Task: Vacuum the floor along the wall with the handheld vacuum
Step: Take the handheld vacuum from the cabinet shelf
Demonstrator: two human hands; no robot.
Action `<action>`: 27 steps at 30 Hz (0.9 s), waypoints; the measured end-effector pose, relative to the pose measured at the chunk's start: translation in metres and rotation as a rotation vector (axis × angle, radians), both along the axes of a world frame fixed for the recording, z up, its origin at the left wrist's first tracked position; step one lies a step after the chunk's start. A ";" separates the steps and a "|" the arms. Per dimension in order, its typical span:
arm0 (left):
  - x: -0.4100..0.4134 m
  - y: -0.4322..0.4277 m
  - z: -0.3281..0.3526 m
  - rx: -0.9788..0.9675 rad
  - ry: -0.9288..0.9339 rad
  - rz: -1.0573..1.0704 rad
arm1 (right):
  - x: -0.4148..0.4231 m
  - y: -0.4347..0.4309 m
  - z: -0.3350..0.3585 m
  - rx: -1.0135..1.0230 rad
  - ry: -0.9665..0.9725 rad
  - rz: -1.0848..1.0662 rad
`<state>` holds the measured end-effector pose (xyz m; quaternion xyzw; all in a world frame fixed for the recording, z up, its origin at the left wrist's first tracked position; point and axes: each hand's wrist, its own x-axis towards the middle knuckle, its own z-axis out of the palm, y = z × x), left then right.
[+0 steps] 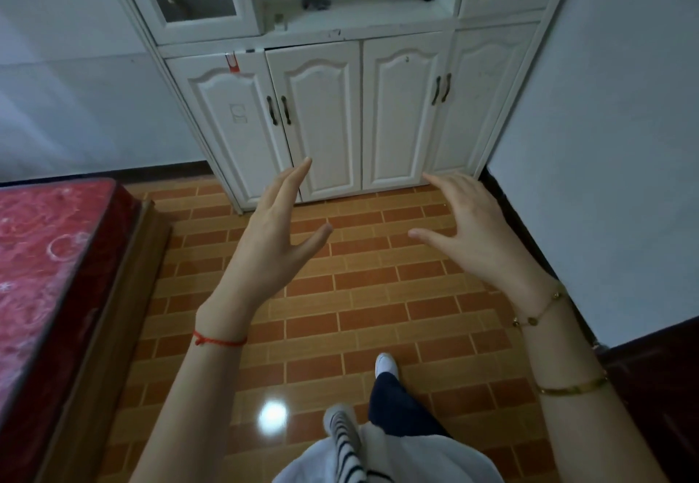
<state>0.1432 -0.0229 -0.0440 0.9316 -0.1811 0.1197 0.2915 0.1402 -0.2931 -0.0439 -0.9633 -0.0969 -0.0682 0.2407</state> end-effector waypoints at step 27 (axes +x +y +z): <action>0.293 -0.102 0.002 0.002 0.017 0.057 | 0.307 -0.105 0.008 -0.010 -0.043 0.038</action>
